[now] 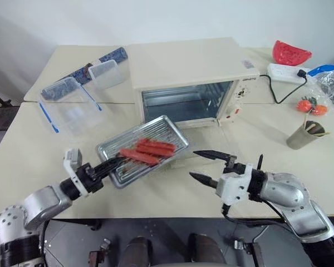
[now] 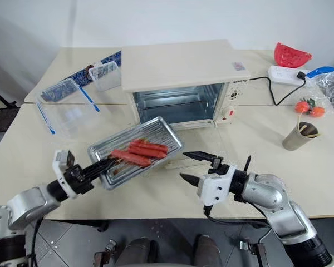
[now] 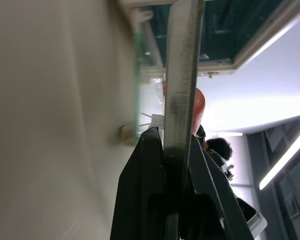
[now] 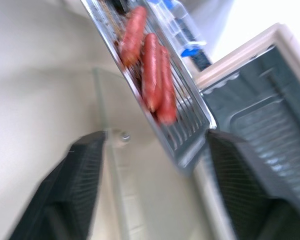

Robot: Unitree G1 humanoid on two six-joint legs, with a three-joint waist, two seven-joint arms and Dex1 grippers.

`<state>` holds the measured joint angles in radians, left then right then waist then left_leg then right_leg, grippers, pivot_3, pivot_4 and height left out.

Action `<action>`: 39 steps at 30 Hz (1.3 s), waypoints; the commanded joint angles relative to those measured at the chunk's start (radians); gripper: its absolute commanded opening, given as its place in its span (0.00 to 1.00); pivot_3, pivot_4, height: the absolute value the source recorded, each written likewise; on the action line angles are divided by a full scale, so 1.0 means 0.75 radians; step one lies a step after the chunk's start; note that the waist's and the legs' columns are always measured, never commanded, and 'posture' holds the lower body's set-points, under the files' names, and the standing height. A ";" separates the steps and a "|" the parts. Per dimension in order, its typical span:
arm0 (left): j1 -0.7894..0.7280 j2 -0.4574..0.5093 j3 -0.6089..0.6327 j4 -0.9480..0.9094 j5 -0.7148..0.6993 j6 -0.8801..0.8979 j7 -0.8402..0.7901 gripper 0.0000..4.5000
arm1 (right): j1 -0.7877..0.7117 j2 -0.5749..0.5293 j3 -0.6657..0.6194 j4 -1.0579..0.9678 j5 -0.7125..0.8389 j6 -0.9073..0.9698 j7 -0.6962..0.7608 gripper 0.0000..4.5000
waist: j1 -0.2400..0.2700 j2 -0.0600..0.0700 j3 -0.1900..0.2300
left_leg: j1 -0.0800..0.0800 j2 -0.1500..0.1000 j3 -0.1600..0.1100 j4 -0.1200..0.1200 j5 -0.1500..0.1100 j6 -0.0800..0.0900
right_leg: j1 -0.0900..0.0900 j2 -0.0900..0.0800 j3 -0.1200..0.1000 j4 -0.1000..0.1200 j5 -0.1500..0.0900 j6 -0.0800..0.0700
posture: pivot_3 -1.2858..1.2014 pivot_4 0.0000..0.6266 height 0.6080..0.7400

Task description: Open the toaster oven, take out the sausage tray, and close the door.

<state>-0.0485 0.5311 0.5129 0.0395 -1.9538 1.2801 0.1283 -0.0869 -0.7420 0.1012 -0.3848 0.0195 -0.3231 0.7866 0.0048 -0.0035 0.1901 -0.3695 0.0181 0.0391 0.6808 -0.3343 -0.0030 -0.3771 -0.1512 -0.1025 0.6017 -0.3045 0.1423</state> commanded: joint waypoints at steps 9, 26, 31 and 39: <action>0.376 0.024 0.247 -0.132 -0.025 -0.024 -0.243 0.00 | -0.014 -0.093 -0.305 0.290 0.466 0.190 0.212 0.71 | -0.009 0.001 0.000 | 0.001 0.002 0.001 -0.001 -0.001 0.000 | 0.000 0.000 0.000 -0.001 -0.001 -0.001 | 0.52 0.24 1.00; 0.657 -0.187 0.474 -0.285 -0.025 -0.200 -0.277 0.00 | -0.366 -0.029 -0.262 1.167 0.302 0.071 0.367 0.00 | -0.017 0.003 0.002 | 0.002 0.013 0.006 0.000 -0.005 -0.001 | -0.001 0.002 0.000 -0.009 -0.001 -0.005 | 0.52 0.24 1.00; 0.647 -0.236 0.507 -0.284 -0.025 -0.239 -0.246 0.00 | -0.448 0.040 -0.229 1.220 0.317 0.076 0.458 0.00 | -0.015 0.004 0.002 | 0.002 0.014 0.007 0.000 -0.006 -0.003 | -0.002 0.004 -0.001 -0.009 -0.001 -0.006 | 0.52 0.24 1.00; 0.540 -0.369 0.635 -0.265 -0.025 -0.327 -0.179 0.00 | -0.523 0.115 -0.226 1.206 0.370 0.144 0.541 0.00 | -0.010 0.004 0.002 | 0.001 0.013 0.007 0.001 -0.006 -0.003 | -0.001 0.003 -0.002 -0.009 -0.001 -0.006 | 0.52 0.24 1.00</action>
<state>0.3587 0.2591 0.9480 -0.1475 -1.9542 1.0437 -0.0047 -0.4644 -0.6581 -0.0474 0.5392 0.2670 -0.2231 1.1852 -0.0030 -0.0006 0.1916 -0.3688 0.0280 0.0444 0.6818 -0.3390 -0.0051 -0.3782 -0.1484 -0.1036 0.5953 -0.3051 0.1379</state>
